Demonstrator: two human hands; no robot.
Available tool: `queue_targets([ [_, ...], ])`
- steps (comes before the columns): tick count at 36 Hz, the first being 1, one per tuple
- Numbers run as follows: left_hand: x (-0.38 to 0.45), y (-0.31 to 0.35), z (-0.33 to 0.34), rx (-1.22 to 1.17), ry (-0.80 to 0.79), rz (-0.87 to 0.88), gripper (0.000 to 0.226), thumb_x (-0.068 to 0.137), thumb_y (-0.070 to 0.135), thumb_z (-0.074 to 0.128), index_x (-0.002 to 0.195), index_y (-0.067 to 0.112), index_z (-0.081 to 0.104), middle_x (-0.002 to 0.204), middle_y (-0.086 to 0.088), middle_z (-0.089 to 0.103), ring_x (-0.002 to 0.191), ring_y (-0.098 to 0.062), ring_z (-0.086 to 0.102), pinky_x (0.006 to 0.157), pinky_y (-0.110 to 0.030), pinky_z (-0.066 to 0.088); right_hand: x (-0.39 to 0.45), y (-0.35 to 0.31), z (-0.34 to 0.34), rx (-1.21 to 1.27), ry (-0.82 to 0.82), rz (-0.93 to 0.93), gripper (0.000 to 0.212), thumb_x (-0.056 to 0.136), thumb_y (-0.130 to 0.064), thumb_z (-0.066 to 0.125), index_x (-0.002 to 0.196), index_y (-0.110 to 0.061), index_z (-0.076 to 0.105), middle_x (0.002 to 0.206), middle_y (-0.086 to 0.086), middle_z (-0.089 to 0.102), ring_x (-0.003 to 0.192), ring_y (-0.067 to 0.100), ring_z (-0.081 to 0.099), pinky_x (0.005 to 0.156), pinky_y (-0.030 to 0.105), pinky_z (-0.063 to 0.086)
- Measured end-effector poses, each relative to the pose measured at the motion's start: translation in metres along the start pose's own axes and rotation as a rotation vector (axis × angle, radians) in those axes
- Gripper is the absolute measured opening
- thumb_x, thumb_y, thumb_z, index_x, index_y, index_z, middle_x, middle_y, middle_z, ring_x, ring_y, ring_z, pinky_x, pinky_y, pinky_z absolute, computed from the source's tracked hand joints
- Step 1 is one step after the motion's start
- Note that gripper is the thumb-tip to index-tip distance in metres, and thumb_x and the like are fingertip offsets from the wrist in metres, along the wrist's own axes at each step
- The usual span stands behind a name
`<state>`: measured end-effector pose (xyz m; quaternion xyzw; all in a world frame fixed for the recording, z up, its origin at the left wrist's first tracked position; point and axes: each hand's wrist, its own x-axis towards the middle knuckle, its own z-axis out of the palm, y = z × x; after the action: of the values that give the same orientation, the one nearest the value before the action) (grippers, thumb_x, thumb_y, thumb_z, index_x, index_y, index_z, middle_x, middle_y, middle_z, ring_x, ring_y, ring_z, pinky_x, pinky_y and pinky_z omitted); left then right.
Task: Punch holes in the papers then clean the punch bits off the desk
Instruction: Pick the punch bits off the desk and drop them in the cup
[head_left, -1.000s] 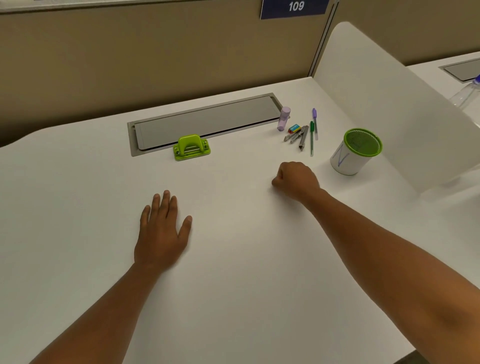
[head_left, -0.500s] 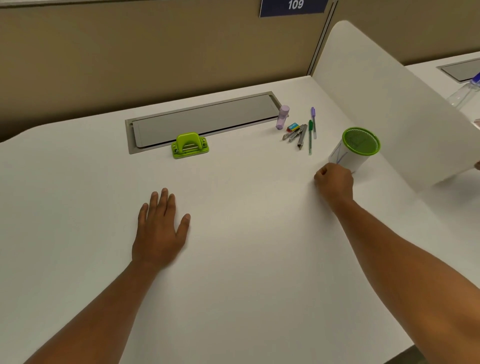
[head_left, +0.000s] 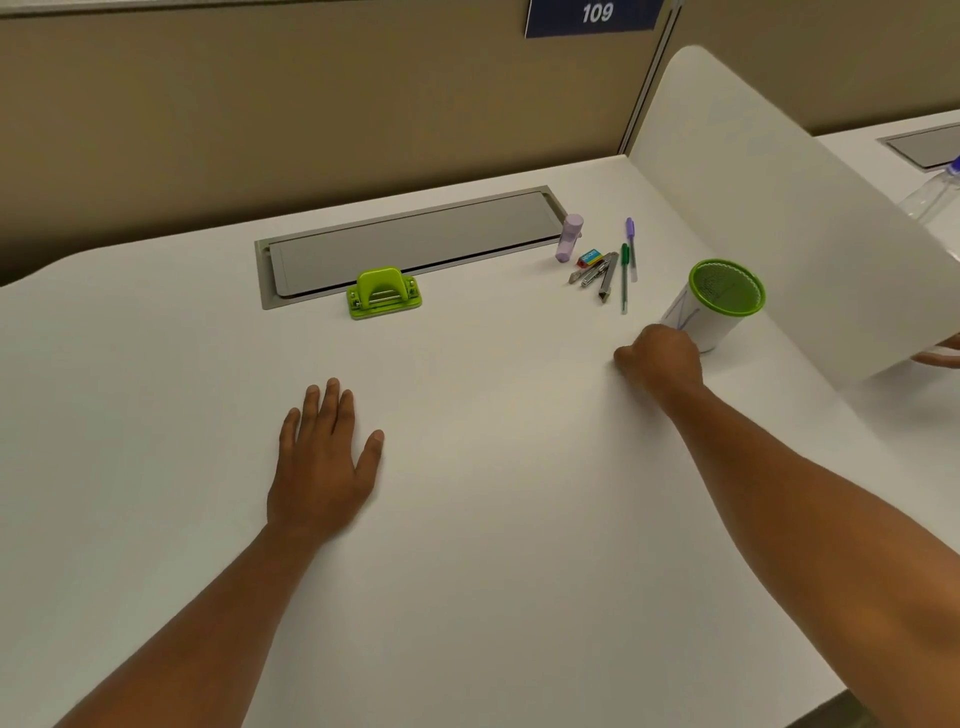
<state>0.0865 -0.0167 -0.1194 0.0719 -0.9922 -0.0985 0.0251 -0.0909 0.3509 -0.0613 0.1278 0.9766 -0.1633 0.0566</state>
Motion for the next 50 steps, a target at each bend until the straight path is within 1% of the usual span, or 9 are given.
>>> queue_targets([
  [3,0.001,0.000,0.000,0.002,-0.005,0.000,0.077,0.095,0.059,0.013,0.154,0.012,0.025,0.165,-0.003,0.012,0.152,-0.019,0.002,0.123,-0.040,0.006,-0.008,-0.014,0.004,0.092,-0.077,-0.139,0.017,0.080,-0.022,0.060,0.077,-0.006,0.064,0.074,0.006,0.064,0.073,0.025,0.060,0.062,0.034,0.048],
  [7,0.000,-0.001,0.000,0.008,-0.007,-0.001,0.076,0.095,0.059,0.013,0.154,0.012,0.025,0.165,-0.003,0.012,0.152,-0.019,0.002,0.123,-0.041,0.007,-0.025,-0.033,0.016,0.195,-0.127,-0.352,0.009,0.084,-0.020,0.061,0.083,-0.013,0.066,0.080,-0.001,0.067,0.077,0.018,0.060,0.063,0.028,0.044],
  [10,0.000,-0.001,0.000,0.002,-0.007,-0.002,0.077,0.095,0.059,0.013,0.155,0.012,0.024,0.165,-0.002,0.011,0.152,-0.018,0.001,0.123,-0.041,0.007,-0.028,-0.041,0.023,0.179,-0.145,-0.387,0.011,0.087,-0.020,0.058,0.087,-0.012,0.066,0.084,0.000,0.068,0.079,0.018,0.060,0.064,0.026,0.043],
  [19,0.002,-0.001,0.001,0.007,-0.006,-0.001,0.076,0.095,0.058,0.014,0.154,0.012,0.024,0.165,-0.003,0.011,0.152,-0.019,0.002,0.123,-0.041,0.006,-0.025,-0.052,0.029,0.041,-0.092,-0.338,0.014,0.087,-0.019,0.055,0.085,-0.010,0.065,0.084,0.005,0.069,0.081,0.023,0.061,0.065,0.028,0.044],
  [28,0.000,-0.001,0.000,-0.006,0.000,0.003,0.075,0.096,0.057,0.016,0.154,0.010,0.026,0.164,-0.004,0.013,0.152,-0.020,0.004,0.123,-0.042,0.008,-0.022,-0.066,0.024,-0.056,-0.169,-0.287,0.013,0.085,-0.020,0.059,0.086,-0.009,0.066,0.087,0.008,0.069,0.082,0.027,0.063,0.064,0.027,0.041],
  [33,0.000,-0.001,-0.002,-0.010,-0.002,0.005,0.076,0.095,0.058,0.015,0.154,0.011,0.025,0.164,-0.004,0.012,0.152,-0.019,0.003,0.123,-0.041,0.007,-0.015,-0.052,0.004,0.306,-0.181,-0.173,0.016,0.081,-0.017,0.063,0.077,-0.003,0.070,0.075,0.009,0.071,0.069,0.021,0.064,0.069,0.035,0.055],
  [39,0.000,-0.002,-0.002,-0.001,-0.001,-0.001,0.076,0.095,0.058,0.015,0.154,0.011,0.026,0.164,-0.004,0.014,0.152,-0.020,0.004,0.123,-0.041,0.007,-0.001,-0.034,-0.063,0.633,-0.002,-0.098,0.015,0.084,-0.017,0.061,0.071,-0.011,0.064,0.066,0.006,0.064,0.065,0.022,0.063,0.055,0.028,0.050],
  [45,-0.003,-0.005,0.000,0.019,0.017,0.001,0.075,0.095,0.057,0.019,0.150,0.009,0.034,0.162,-0.007,0.022,0.151,-0.024,0.013,0.122,-0.044,0.013,0.019,0.004,-0.120,0.452,0.214,-0.033,0.018,0.077,-0.020,0.061,0.080,-0.003,0.067,0.080,0.006,0.063,0.074,0.017,0.058,0.068,0.030,0.047],
  [50,-0.002,-0.002,0.000,0.017,0.028,0.006,0.074,0.094,0.056,0.020,0.149,0.008,0.036,0.161,-0.008,0.025,0.150,-0.026,0.016,0.122,-0.044,0.014,0.033,0.030,-0.125,0.206,0.204,-0.012,0.014,0.078,-0.019,0.064,0.083,-0.006,0.069,0.088,0.010,0.068,0.088,0.026,0.063,0.076,0.039,0.055],
])
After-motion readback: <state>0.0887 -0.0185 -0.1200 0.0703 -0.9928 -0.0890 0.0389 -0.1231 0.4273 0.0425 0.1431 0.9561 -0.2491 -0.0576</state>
